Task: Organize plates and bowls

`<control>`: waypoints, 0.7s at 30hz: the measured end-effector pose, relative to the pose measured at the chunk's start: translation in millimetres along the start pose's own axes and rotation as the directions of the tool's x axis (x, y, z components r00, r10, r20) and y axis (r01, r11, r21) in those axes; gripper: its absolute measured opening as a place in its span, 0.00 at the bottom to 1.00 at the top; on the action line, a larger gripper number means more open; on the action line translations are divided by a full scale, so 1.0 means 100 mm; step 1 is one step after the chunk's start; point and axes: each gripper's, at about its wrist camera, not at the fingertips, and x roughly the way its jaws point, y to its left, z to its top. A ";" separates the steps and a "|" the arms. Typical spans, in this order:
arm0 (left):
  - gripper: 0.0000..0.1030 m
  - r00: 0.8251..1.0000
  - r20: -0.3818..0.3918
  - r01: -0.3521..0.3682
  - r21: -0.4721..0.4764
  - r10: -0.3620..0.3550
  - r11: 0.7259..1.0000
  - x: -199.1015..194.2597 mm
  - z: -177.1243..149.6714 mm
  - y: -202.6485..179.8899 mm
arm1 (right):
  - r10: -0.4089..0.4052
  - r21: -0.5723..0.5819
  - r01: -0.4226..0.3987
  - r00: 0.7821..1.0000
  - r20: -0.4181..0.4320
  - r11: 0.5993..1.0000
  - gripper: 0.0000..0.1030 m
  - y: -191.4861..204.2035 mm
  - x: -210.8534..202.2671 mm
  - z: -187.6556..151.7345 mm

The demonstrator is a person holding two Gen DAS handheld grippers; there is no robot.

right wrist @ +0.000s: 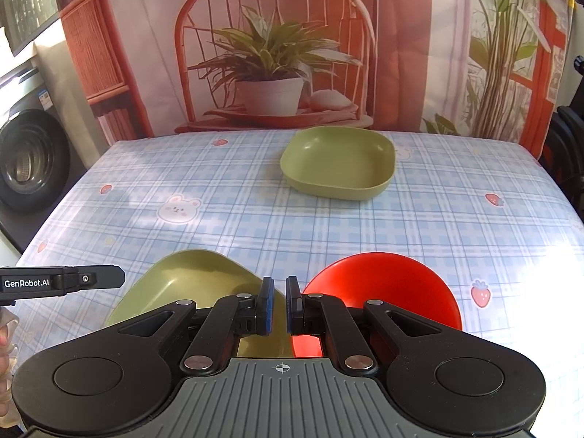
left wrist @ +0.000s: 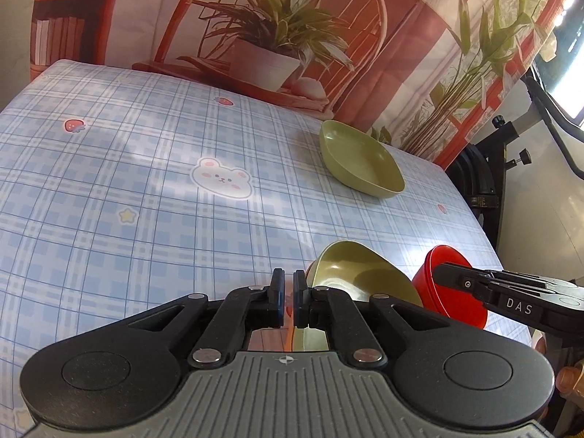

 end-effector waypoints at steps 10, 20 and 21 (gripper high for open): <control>0.04 1.000 0.001 0.029 0.041 -0.029 0.999 0.01 -0.01 -0.07 | 0.009 0.002 -0.009 1.000 -0.001 1.000 0.06 -0.01 0.01 0.00; 0.05 0.999 -0.016 0.028 0.040 -0.027 0.999 0.09 -0.08 -0.05 | 0.008 0.010 -0.008 1.000 -0.003 1.000 0.06 -0.02 0.02 -0.01; 0.05 1.000 -0.016 0.028 0.040 -0.027 0.999 0.09 -0.08 -0.05 | 0.009 0.009 -0.009 1.000 -0.002 1.000 0.06 -0.02 0.02 -0.01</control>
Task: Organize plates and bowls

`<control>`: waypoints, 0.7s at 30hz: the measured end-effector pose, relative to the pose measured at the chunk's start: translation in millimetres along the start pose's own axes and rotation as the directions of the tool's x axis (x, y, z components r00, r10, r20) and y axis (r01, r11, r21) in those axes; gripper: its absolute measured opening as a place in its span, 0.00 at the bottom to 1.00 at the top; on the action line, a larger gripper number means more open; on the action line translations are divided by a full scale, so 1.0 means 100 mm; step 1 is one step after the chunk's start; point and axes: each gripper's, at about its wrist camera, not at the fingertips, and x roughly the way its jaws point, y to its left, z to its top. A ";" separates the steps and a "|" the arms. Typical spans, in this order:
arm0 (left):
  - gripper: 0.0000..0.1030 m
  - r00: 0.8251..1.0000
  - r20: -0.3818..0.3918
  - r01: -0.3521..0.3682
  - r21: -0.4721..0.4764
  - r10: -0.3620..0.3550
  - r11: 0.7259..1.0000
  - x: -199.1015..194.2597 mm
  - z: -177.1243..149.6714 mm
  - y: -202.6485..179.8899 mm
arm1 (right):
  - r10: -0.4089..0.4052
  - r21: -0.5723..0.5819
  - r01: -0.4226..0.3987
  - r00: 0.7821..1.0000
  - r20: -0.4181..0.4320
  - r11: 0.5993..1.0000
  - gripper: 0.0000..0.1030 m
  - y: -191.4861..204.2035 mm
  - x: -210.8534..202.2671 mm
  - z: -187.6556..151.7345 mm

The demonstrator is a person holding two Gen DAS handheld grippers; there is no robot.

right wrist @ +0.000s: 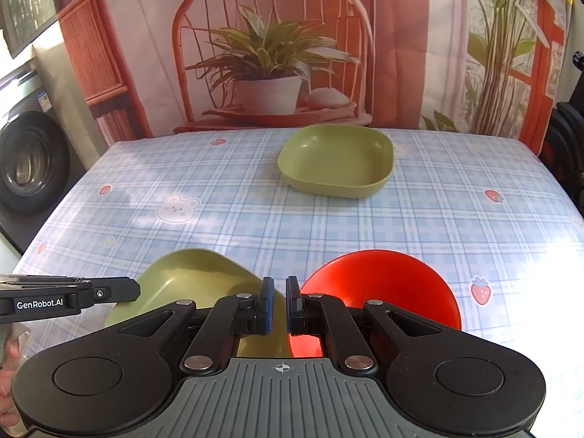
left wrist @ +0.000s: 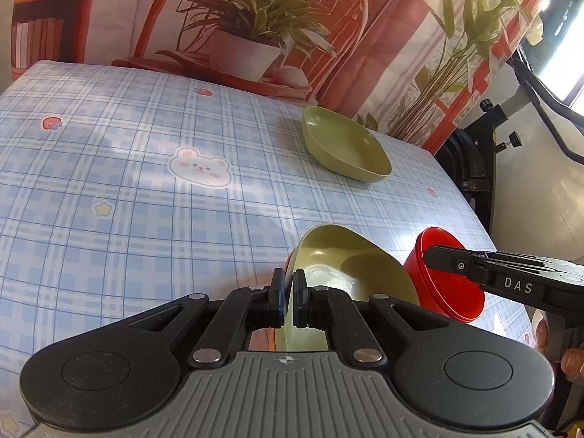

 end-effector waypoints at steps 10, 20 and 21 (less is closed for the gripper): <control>0.04 1.000 -0.020 -0.008 -0.023 0.007 1.000 0.06 -0.06 0.04 | -0.001 0.000 0.001 1.000 0.004 1.000 0.06 0.00 -0.01 0.00; 0.05 1.000 0.026 -0.011 0.011 0.011 1.000 -0.06 0.08 -0.06 | -0.003 0.005 0.003 1.000 0.012 1.000 0.06 -0.01 -0.03 0.01; 0.05 0.999 0.037 -0.013 0.018 0.012 1.000 -0.09 0.13 -0.07 | -0.003 0.008 0.003 1.000 0.015 1.000 0.06 -0.01 -0.04 0.02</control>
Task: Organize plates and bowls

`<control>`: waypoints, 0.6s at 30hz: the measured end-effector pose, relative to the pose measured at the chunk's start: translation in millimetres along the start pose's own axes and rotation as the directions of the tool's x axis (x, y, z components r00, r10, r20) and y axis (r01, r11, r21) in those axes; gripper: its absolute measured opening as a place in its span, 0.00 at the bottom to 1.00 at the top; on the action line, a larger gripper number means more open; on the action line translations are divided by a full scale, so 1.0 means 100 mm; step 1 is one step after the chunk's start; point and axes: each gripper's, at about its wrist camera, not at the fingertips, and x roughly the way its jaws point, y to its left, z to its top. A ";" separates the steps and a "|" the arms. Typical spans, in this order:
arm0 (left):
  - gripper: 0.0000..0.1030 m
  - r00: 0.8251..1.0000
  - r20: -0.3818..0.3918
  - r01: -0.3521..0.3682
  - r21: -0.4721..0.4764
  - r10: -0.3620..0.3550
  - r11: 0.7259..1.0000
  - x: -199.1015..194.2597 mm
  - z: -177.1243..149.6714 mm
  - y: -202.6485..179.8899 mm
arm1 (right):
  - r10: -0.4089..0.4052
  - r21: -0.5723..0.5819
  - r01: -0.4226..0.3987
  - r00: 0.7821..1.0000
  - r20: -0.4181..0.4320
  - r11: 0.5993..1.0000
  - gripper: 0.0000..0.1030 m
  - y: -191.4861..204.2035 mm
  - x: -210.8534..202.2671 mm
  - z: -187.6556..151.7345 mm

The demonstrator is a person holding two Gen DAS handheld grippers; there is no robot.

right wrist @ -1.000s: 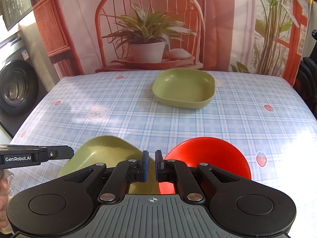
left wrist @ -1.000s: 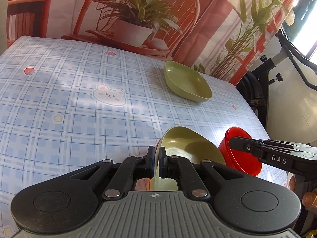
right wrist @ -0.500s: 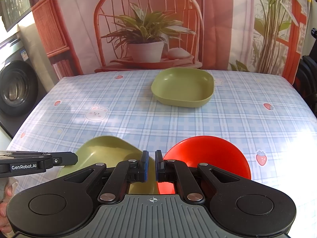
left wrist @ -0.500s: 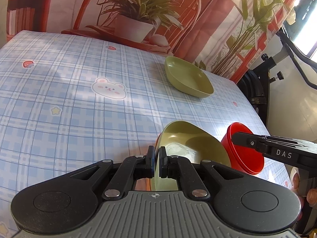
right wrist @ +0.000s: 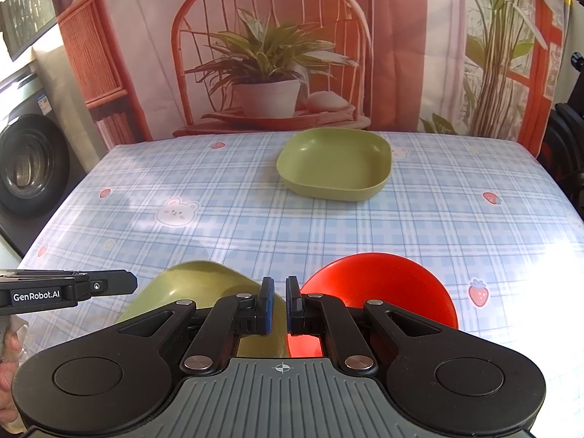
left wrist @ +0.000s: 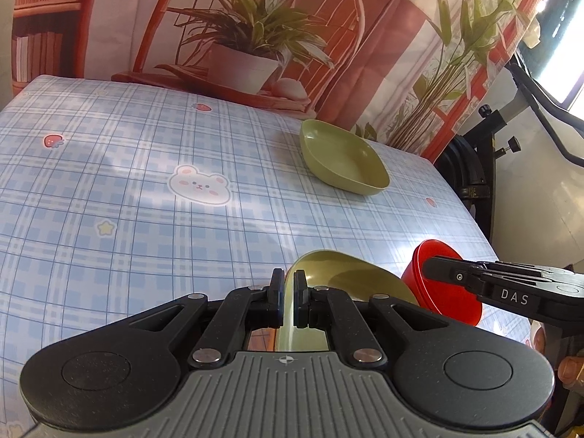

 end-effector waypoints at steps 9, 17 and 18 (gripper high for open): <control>0.16 0.994 0.112 -0.017 0.055 0.011 0.998 -0.14 0.54 -0.06 | -0.004 0.027 0.001 0.996 0.087 1.000 0.07 -0.17 -0.15 0.33; 0.24 0.990 0.135 0.018 0.082 -0.029 0.997 0.08 0.84 -0.29 | -0.034 0.068 0.025 0.991 0.131 0.997 0.08 -0.55 -0.02 0.69; 0.24 0.991 0.128 0.021 0.093 -0.033 0.995 0.15 0.87 -0.34 | -0.036 0.074 0.026 0.990 0.133 0.997 0.08 -0.61 0.02 0.74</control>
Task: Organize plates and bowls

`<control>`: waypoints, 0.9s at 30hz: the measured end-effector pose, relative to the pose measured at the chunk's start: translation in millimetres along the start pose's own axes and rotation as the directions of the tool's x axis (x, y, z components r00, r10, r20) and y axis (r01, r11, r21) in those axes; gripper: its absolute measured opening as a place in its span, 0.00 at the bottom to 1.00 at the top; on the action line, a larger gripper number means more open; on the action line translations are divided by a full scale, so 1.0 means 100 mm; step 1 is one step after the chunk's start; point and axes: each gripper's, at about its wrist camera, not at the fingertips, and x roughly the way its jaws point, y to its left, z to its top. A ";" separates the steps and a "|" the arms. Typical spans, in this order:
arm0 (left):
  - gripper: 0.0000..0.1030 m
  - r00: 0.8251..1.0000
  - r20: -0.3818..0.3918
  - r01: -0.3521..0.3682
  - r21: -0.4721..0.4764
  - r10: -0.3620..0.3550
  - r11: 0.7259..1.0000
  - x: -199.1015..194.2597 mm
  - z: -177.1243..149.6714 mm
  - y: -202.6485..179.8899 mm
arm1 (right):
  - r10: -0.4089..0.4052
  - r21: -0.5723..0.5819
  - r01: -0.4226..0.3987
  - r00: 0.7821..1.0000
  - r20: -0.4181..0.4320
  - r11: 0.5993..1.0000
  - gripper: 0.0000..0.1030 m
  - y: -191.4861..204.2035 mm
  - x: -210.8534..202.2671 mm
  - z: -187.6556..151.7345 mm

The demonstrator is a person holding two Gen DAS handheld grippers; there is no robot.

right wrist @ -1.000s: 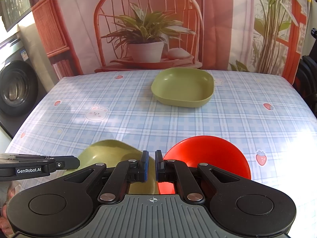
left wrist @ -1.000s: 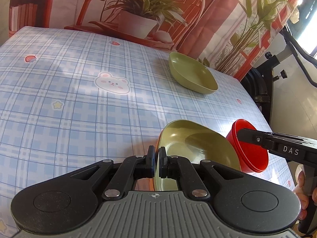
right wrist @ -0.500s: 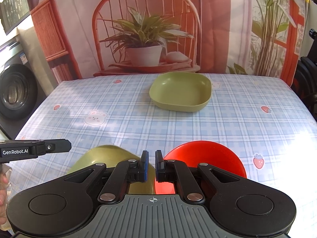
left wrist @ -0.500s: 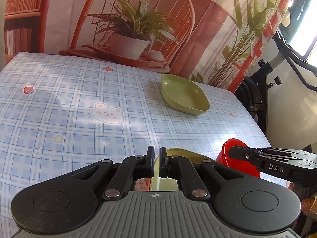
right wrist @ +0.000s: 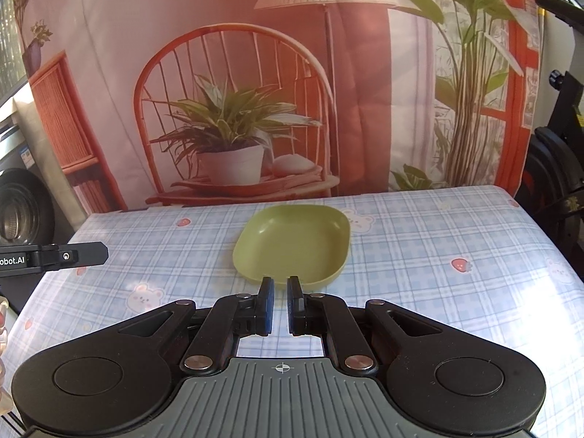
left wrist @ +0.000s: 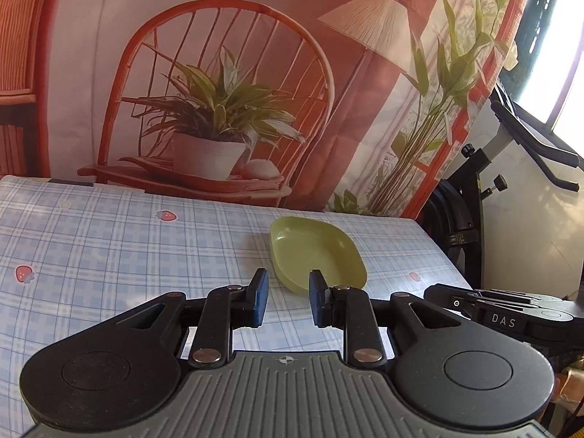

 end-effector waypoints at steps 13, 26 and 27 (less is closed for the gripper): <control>0.32 0.992 -0.124 -0.022 -0.049 0.015 0.999 1.24 0.22 -0.01 | -0.011 0.074 0.021 0.992 -0.125 0.997 0.14 -0.61 1.11 0.17; 0.32 0.972 -0.234 -0.018 -0.046 0.007 0.999 1.93 0.14 0.03 | 0.010 0.094 0.012 0.972 -0.235 0.996 0.14 -0.73 1.67 0.18; 0.32 0.971 -0.238 -0.018 -0.047 0.007 0.999 1.95 0.13 0.03 | 0.013 0.094 0.010 0.971 -0.241 0.996 0.14 -0.73 1.67 0.18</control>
